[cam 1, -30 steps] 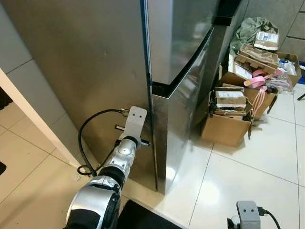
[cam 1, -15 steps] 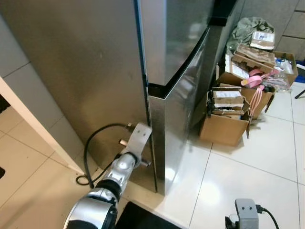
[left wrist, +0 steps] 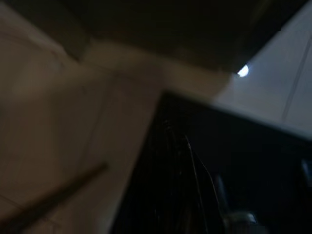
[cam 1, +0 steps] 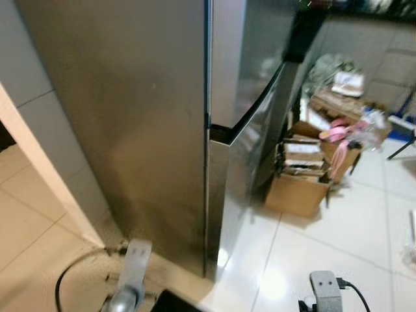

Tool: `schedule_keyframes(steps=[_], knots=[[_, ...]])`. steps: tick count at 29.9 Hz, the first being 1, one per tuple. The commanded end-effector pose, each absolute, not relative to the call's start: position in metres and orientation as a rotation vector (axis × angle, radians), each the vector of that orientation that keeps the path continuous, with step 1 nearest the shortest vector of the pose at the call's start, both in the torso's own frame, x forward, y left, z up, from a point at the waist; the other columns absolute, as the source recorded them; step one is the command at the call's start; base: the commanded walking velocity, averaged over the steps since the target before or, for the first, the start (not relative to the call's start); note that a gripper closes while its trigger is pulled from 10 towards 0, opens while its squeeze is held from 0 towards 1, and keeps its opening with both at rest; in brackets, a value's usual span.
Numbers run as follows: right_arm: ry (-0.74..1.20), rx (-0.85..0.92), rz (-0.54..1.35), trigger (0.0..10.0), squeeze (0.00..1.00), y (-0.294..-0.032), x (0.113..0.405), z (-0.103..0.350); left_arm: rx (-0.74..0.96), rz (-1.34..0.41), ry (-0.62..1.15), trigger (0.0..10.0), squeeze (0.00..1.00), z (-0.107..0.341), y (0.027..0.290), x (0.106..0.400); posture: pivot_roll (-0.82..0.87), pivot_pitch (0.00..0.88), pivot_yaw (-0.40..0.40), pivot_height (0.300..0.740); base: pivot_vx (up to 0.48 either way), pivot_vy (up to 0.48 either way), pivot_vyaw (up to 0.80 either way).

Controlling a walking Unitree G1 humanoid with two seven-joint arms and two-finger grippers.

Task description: Restocking fridge

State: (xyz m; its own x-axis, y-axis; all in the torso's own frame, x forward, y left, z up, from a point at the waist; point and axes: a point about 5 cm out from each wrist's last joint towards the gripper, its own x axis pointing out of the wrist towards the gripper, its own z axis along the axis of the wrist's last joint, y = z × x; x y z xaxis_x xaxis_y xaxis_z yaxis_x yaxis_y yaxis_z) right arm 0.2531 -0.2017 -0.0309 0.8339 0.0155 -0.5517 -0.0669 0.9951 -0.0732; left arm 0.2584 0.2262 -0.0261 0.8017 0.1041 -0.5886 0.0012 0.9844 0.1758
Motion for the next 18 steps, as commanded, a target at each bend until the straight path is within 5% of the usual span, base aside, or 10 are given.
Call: schedule_keyframes(steps=[1, 18], knots=[[0.604, -0.092, 0.050, 10.0, 0.00, -0.200, 0.251, -0.034, 0.163, 0.045, 0.639, 10.0, 0.00, -0.030, 0.220, 0.255, -0.03, 0.097, -0.050, 0.740, 0.000, 0.000, 0.00], [0.648, 0.008, -0.091, 10.0, 0.00, -0.208, 0.229, -0.049, 0.165, -0.017, 0.661, 10.0, 0.00, -0.033, 0.195, 0.259, -0.03, 0.052, 0.010, 0.740, 0.000, 0.000, 0.00]])
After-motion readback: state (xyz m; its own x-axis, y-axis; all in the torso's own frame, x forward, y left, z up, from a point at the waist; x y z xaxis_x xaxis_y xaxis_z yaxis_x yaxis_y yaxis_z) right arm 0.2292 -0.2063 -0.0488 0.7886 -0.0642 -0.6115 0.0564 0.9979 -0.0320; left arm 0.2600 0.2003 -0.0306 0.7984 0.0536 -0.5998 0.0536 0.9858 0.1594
